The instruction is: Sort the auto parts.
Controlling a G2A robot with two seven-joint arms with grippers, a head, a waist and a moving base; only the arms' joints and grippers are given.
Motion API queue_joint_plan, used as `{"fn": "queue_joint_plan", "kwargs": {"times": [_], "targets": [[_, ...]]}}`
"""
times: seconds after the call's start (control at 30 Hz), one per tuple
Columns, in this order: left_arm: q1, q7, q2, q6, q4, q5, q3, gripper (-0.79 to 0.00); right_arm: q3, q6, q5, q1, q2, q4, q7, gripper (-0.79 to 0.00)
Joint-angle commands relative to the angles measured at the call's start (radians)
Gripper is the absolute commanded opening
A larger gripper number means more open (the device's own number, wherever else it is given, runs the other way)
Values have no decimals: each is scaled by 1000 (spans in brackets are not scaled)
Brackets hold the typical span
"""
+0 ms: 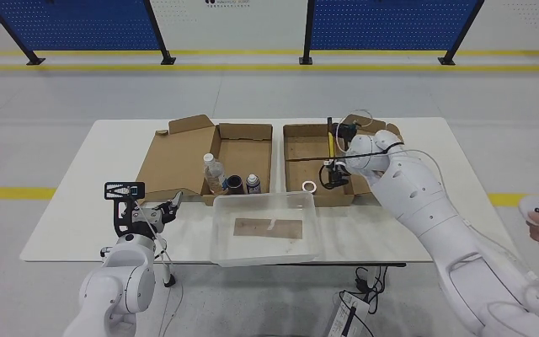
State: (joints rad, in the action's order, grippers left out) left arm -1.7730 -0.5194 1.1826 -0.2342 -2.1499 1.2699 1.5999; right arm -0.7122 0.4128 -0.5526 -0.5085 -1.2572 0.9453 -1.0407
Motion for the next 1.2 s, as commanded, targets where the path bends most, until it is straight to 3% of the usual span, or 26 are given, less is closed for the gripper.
{"fn": "queue_joint_plan", "kwargs": {"times": [0.0, 0.57, 1.17], "targets": [[0, 0, 0, 0, 0, 0, 0, 0, 13, -2, -1, 8, -10, -29, 2, -785], [0, 0, 0, 0, 0, 0, 0, 0, 84, -78, 36, 61, -105, -251, 39, -785], [0, 0, 0, 0, 0, 0, 0, 0, 89, -108, 61, 84, -162, -379, 40, -785]]}}
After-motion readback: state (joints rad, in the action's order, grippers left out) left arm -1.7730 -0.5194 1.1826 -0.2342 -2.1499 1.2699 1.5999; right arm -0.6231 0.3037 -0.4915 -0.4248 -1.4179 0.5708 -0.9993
